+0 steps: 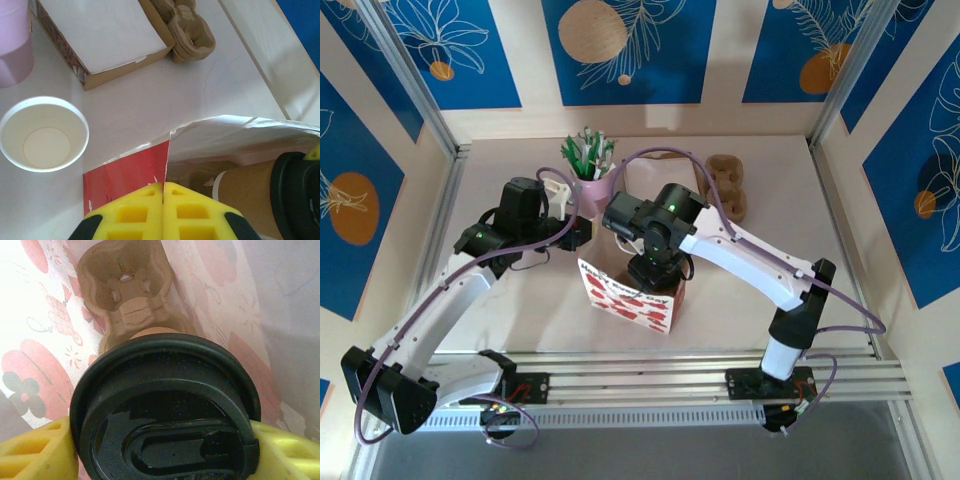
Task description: Pack the takeout coffee
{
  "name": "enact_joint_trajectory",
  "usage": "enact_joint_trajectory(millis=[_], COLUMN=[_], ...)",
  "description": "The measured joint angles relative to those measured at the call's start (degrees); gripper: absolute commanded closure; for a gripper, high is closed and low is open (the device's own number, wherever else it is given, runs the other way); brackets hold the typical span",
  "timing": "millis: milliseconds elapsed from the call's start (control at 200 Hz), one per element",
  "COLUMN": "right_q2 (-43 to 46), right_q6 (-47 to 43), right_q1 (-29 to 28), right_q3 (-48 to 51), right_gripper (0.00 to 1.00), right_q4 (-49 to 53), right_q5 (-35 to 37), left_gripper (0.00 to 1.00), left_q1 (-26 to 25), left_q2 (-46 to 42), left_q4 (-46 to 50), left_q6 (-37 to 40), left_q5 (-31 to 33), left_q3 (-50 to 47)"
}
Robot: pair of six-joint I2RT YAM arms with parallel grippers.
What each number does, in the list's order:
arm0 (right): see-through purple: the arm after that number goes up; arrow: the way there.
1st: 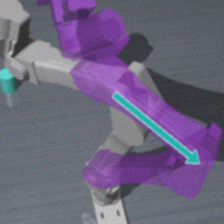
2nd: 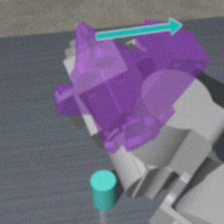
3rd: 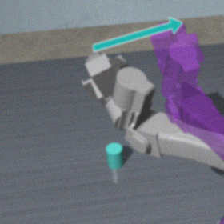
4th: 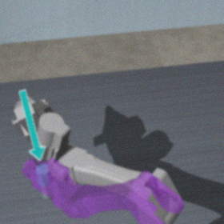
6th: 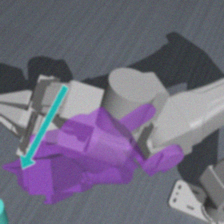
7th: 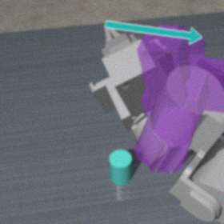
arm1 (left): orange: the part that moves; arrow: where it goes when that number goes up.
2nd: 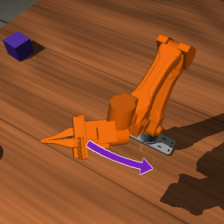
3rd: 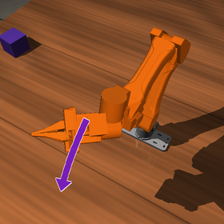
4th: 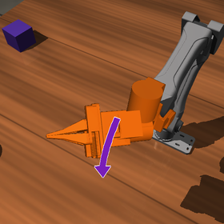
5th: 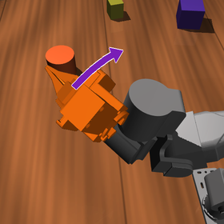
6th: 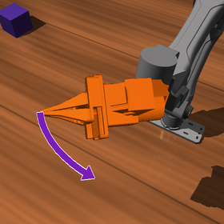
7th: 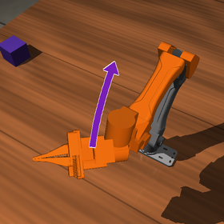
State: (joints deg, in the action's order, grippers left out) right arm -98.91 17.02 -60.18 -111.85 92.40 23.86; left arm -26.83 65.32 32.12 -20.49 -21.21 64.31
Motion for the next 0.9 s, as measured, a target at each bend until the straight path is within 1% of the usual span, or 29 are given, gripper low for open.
enact_joint_trajectory(millis=[205,395,625,900], right_q2=[1.62,3.52,3.32,0.9], right_q6=[0.0,0.04,-0.02,-0.46], right_q1=[-0.37,-3.91,-7.37,-8.96], right_q3=[-3.19,-5.18,-5.22,-5.29], right_gripper=[0.54,0.54,0.54,0.54], right_q4=[-0.24,-0.2,-0.22,-0.44], right_q5=[1.51,3.17,2.64,1.62], left_gripper=[1.0,1.0,1.0,1.0], left_q1=[0.0,0.0,0.0,0.07], left_q2=[0.15,0.15,0.15,0.15], left_q4=[0.0,0.0,0.0,0.0], left_q6=[0.0,0.0,0.0,0.0], left_q5=[-0.04,-0.22,-0.33,-0.57], left_q3=[0.0,0.0,0.0,0.0])
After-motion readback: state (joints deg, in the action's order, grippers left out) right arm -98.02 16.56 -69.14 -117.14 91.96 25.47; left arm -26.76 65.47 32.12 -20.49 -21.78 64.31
